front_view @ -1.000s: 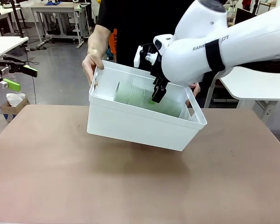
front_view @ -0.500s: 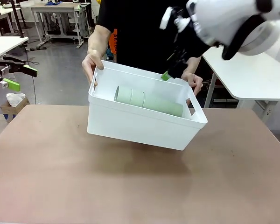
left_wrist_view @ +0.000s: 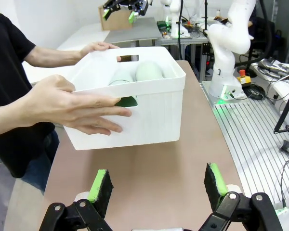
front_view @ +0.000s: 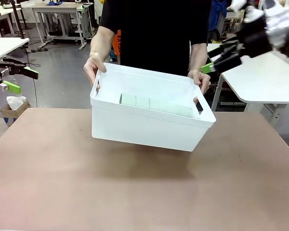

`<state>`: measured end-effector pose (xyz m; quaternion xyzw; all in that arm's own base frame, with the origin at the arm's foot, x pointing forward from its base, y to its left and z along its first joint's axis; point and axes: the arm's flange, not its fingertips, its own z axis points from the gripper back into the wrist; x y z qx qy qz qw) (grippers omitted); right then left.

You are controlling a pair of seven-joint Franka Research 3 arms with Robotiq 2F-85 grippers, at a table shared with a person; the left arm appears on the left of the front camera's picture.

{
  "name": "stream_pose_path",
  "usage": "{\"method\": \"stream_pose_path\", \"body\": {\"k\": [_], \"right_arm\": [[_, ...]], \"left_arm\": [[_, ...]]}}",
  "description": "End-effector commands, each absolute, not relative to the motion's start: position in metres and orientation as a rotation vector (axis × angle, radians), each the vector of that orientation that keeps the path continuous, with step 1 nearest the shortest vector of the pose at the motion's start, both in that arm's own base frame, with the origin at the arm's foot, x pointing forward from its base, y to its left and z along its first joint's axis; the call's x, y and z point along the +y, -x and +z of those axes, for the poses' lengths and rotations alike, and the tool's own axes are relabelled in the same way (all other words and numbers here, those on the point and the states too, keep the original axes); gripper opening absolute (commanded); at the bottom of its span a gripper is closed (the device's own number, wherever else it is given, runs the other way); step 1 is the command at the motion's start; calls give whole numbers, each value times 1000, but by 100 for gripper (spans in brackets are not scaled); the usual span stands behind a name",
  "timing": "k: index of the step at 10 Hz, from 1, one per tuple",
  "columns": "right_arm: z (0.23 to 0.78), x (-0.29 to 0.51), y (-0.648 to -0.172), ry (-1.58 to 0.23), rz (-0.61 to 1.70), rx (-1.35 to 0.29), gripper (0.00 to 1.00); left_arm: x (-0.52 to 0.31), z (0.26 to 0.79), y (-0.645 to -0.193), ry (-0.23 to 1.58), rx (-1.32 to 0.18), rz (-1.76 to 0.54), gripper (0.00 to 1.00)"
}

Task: Stack the cups and store them in the basket.
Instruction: Place the stack of Reusable plastic cups into the Pantry Basket.

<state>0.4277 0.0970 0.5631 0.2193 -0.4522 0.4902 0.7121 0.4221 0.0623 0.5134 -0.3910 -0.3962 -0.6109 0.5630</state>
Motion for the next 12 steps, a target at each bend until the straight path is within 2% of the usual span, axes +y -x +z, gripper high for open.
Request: {"method": "stream_pose_path", "body": {"k": [1,3,5,6,12], "right_arm": [[532,51,-420,-616,1073,-1118,100],[511,21,-423,-691,1048,-1142,100],[498,15,-430,-740,1070,-1088,100],[514,11,-415,-683,1021,-1132,100],[514,11,-415,-683,1021,-1132,100]], "left_arm": [[61,516,-420,932,-925,-1436,100],[61,516,-420,932,-925,-1436,100],[61,516,-420,932,-925,-1436,100],[61,516,-420,932,-925,-1436,100],[61,516,-420,932,-925,-1436,100]]}}
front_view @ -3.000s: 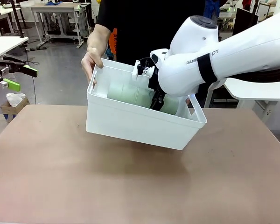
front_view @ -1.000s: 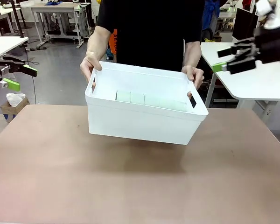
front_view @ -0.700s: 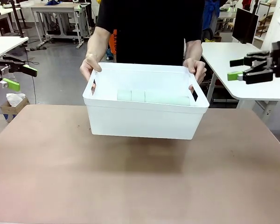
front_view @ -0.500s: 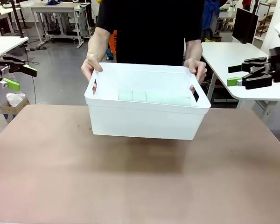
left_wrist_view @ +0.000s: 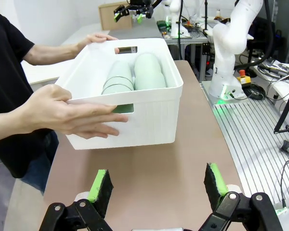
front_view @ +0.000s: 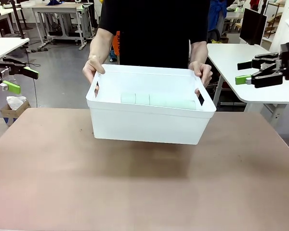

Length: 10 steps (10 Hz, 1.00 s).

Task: Stack the cups and store them in the basket.
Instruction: Place the stack of Reusable plastic cups into the Pantry Basket.

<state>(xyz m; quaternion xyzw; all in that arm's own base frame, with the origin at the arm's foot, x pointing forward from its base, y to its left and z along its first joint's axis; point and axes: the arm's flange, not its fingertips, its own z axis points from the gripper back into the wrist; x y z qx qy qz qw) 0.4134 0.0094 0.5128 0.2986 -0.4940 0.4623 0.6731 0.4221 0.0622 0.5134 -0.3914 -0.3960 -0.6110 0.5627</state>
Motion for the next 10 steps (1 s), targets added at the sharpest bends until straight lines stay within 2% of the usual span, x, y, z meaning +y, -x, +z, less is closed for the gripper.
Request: {"method": "stream_pose_path", "body": {"k": [1,10], "right_arm": [[514,11,-415,-683,1021,-1132,100],[514,11,-415,-683,1021,-1132,100]], "left_arm": [[61,516,-420,932,-925,-1436,100],[61,516,-420,932,-925,-1436,100]]}}
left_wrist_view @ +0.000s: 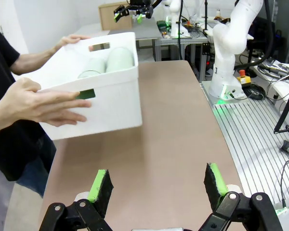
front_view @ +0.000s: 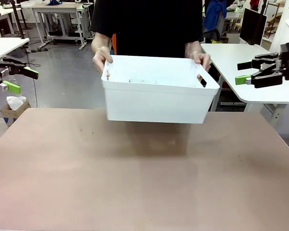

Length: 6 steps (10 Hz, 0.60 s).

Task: Stack the cups and store them in the basket.
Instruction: Place the stack of Reusable plastic cups into the Pantry Basket.

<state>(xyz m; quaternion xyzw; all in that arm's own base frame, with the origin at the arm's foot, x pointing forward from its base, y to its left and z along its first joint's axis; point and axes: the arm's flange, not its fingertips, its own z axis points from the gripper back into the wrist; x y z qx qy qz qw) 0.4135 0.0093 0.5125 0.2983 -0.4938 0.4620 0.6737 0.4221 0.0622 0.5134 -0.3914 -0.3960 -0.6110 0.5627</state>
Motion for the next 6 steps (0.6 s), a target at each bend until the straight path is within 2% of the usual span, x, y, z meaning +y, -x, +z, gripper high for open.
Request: {"method": "stream_pose_path", "body": {"k": [1,6], "right_arm": [[514,11,-415,-683,1021,-1132,100],[514,11,-415,-683,1021,-1132,100]], "left_arm": [[61,516,-420,932,-925,-1436,100],[61,516,-420,932,-925,-1436,100]]}}
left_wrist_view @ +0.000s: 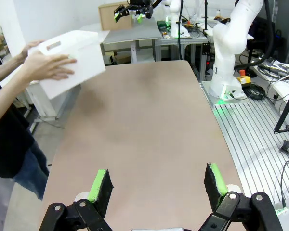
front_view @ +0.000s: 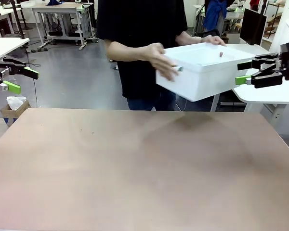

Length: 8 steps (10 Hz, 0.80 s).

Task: Stack the cups and store them in the basket.
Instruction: Place the stack of Reusable plastic cups into the Pantry Basket.

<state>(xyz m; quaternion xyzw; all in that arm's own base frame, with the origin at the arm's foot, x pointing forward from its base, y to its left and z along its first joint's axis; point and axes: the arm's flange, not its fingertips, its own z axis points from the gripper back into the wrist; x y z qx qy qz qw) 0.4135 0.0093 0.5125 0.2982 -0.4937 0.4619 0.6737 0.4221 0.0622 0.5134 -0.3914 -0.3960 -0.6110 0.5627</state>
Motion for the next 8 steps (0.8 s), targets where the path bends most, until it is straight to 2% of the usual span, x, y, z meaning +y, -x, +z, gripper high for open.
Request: {"method": "stream_pose_path", "body": {"k": [1,8], "right_arm": [[514,11,-415,-683,1021,-1132,100],[514,11,-415,-683,1021,-1132,100]], "left_arm": [[61,516,-420,932,-925,-1436,100],[61,516,-420,932,-925,-1436,100]]}}
